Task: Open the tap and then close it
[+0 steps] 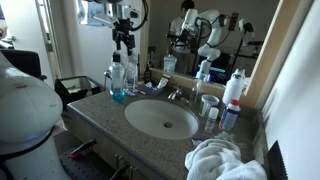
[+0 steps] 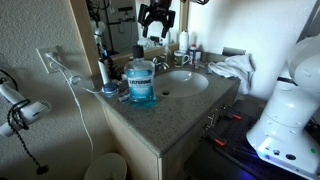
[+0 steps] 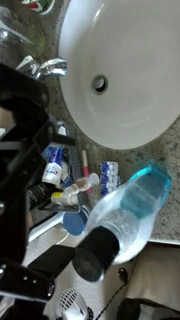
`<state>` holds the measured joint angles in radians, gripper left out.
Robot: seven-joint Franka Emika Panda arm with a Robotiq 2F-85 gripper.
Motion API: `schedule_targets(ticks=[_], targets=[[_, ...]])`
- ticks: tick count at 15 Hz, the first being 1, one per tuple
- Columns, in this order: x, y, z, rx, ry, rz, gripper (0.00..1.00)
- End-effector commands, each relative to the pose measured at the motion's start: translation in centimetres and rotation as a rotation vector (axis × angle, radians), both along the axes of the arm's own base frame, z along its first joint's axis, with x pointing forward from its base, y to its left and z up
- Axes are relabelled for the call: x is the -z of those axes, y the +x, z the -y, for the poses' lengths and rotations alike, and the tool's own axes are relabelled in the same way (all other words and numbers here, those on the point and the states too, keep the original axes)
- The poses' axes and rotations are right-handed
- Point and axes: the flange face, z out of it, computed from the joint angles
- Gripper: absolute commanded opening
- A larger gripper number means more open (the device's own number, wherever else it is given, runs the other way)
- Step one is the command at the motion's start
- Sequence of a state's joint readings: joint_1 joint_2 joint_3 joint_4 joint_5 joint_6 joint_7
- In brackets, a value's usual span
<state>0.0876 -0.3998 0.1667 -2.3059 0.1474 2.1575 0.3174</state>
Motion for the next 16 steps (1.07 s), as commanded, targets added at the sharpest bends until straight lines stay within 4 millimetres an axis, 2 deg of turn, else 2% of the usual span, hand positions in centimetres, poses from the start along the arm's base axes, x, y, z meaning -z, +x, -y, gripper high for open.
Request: schedule_targets(ticks=[1, 3, 5, 7, 11, 16], targets=[[-1.2, 4.1, 6.6, -0.007, -0.021, 0.016, 1.0], [-1.0, 6.5, 10.8, -0.01, -0.008, 0.016, 1.0], [0.1, 8.9, 14.6, -0.022, 0.014, 0.006, 1.0], [1.7, 10.9, 17.0, -0.046, 0.031, -0.01, 1.0], [6.0, 13.8, 18.6, -0.102, 0.062, -0.055, 1.0], [10.8, 15.7, 20.3, -0.127, 0.084, -0.088, 1.0]])
